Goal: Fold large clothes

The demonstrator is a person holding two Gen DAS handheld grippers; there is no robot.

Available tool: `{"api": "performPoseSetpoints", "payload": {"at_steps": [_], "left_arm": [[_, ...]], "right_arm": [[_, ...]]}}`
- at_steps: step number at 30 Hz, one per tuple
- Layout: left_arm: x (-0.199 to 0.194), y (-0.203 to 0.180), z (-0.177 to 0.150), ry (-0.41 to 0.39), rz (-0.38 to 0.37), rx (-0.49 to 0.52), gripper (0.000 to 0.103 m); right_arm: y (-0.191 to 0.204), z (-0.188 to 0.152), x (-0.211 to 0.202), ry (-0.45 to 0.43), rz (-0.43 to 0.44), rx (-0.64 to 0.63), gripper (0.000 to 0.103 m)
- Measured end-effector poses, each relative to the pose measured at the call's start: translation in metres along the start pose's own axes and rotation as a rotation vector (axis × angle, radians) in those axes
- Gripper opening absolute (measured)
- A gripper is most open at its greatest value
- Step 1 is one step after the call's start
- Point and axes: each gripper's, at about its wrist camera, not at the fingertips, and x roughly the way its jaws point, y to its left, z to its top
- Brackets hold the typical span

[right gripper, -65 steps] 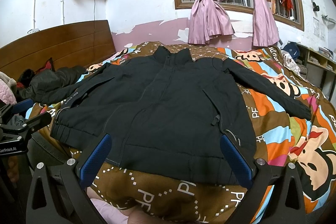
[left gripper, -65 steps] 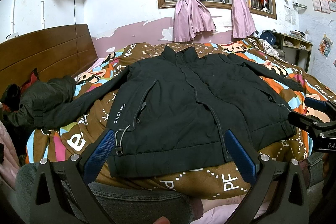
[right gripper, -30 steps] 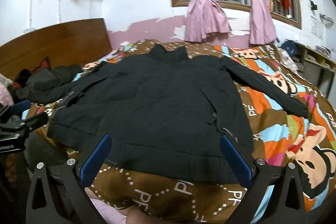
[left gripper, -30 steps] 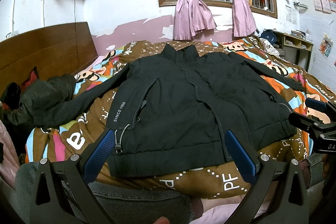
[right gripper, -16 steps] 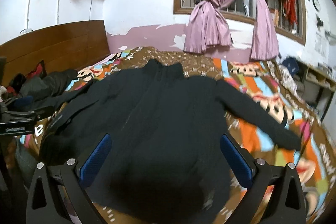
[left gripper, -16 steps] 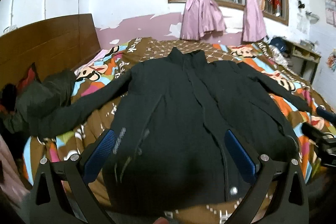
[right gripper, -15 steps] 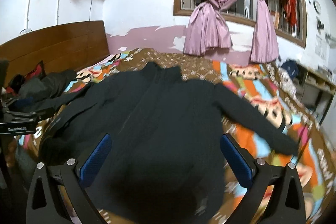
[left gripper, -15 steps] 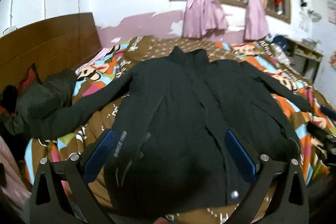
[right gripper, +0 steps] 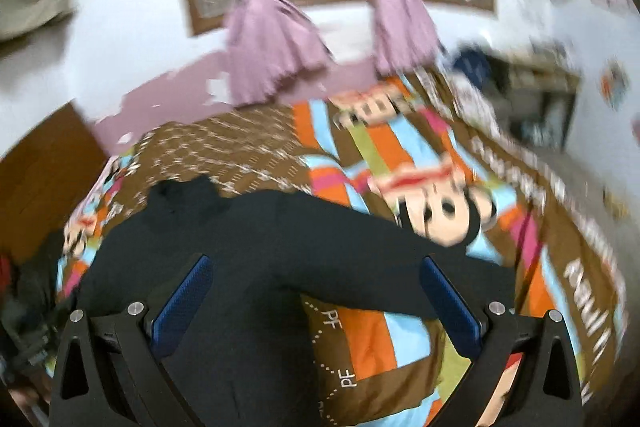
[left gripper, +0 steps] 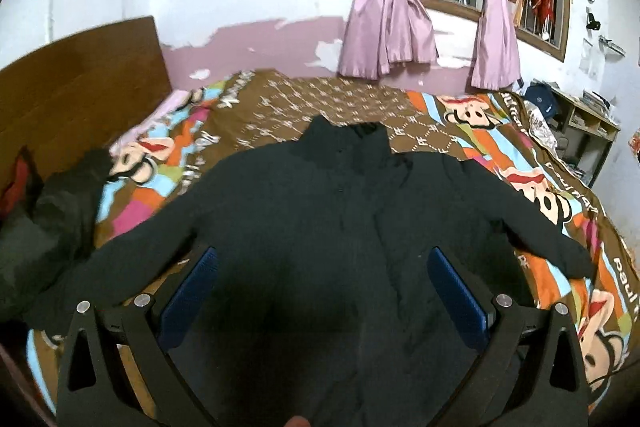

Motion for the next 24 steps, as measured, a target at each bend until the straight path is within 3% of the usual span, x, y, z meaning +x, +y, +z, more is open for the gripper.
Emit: {"api": "performPoseSetpoints", "payload": {"at_steps": [6,9,13,17,19,21,23,24], "left_arm": [[0.076,-0.035,0.016,0.071,-0.065,0.015,0.102],[0.116,-0.055,0.017,0.100,-0.115,0.028,0.102],[0.157,-0.078,0.010,0.128,-0.256,0.035,0.102],[0.191,-0.096,0.009,0.133,-0.360,0.063,0.102],[0.206,-0.107,0.010,0.148,-0.394,0.068,0.102],[0.220,-0.118,0.010,0.166,-0.429,0.061,0.102],[0.229,-0.129,0.007,0.187,-0.435,0.064,0.102],[0.235,-0.133,0.005,0.203,-0.428,0.074,0.102]], "right_arm": [[-0.072,-0.020,0.081,0.116,0.002,0.255,0.103],[-0.120,-0.046,0.116,0.170,0.018,0.487,0.103],[-0.187,-0.081,0.146,0.229,-0.031,0.755,0.103],[-0.224,-0.094,0.151,0.217,-0.102,0.846,0.103],[-0.240,-0.099,0.166,0.222,-0.035,0.908,0.102],[-0.249,-0.109,0.171,0.190,0.039,0.974,0.092],[-0.251,-0.113,0.174,0.172,0.033,0.990,0.069],[-0.251,-0.113,0.175,0.178,0.009,0.980,0.066]]}}
